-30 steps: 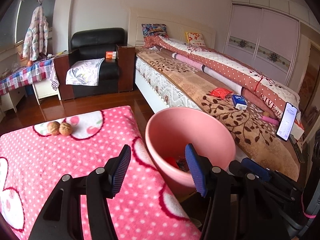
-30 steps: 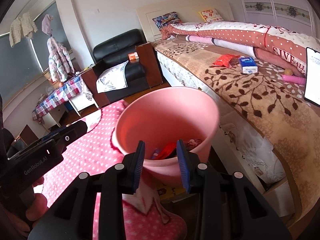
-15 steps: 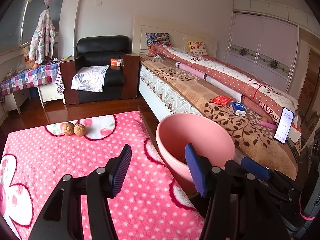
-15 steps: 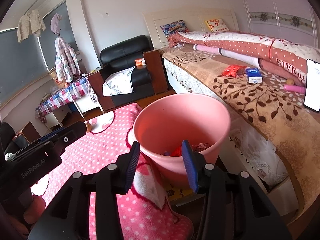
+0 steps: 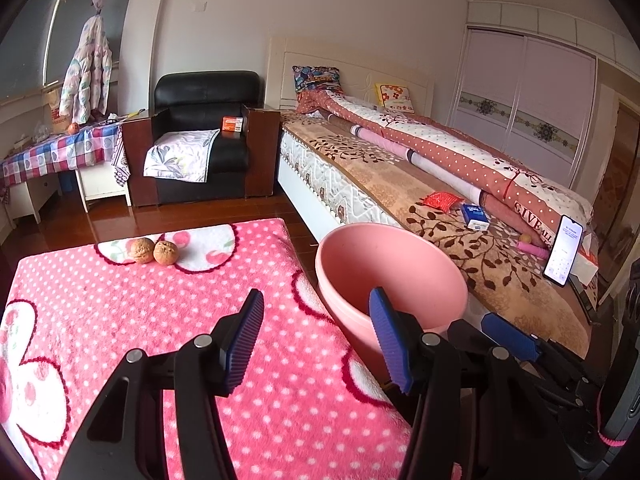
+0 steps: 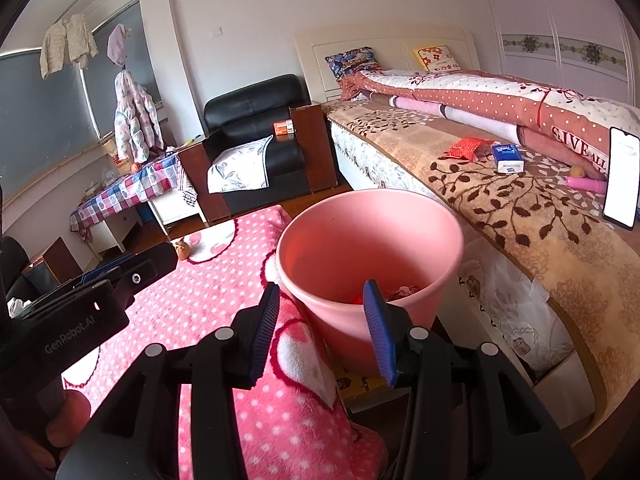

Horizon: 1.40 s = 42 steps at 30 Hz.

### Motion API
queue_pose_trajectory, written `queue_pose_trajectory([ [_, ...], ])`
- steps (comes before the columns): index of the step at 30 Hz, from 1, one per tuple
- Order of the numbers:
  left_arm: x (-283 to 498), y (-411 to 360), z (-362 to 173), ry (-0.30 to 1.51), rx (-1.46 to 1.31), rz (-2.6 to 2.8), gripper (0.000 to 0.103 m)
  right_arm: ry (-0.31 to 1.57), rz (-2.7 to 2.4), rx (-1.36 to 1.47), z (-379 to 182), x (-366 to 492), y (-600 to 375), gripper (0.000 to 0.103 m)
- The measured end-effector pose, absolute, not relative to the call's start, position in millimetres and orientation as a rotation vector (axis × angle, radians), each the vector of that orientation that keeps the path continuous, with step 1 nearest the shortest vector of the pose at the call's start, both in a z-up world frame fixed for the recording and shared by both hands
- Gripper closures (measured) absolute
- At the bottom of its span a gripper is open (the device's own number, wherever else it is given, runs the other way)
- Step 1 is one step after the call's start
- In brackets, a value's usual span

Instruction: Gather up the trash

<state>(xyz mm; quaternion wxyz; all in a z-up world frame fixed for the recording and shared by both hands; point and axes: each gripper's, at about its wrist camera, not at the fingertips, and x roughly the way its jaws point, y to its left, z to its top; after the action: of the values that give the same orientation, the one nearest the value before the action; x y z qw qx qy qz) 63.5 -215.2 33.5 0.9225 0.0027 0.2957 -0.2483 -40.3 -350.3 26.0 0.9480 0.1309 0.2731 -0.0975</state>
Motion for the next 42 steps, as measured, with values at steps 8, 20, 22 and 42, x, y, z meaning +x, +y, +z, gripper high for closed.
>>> queue_pose_trajectory([
  [8, 58.7, -208.8, 30.1, 0.611, 0.0, -0.505, 0.049, 0.557, -0.196, 0.262, 26.2, -41.7, -346.9, 0.059],
  [20, 57.5, -206.7, 29.1, 0.617, -0.001, -0.504, 0.049, 0.558, -0.194, 0.26, 26.2, -42.6, -343.2, 0.059],
  [22, 56.1, -206.2, 28.5, 0.616, 0.002, -0.506, 0.049, 0.557, -0.194, 0.26, 26.2, -42.7, -343.0, 0.059],
  [42, 53.3, -205.2, 27.0, 0.622, 0.002, -0.506, 0.049, 0.469, -0.191, 0.252, 43.3, -57.0, -337.3, 0.059],
])
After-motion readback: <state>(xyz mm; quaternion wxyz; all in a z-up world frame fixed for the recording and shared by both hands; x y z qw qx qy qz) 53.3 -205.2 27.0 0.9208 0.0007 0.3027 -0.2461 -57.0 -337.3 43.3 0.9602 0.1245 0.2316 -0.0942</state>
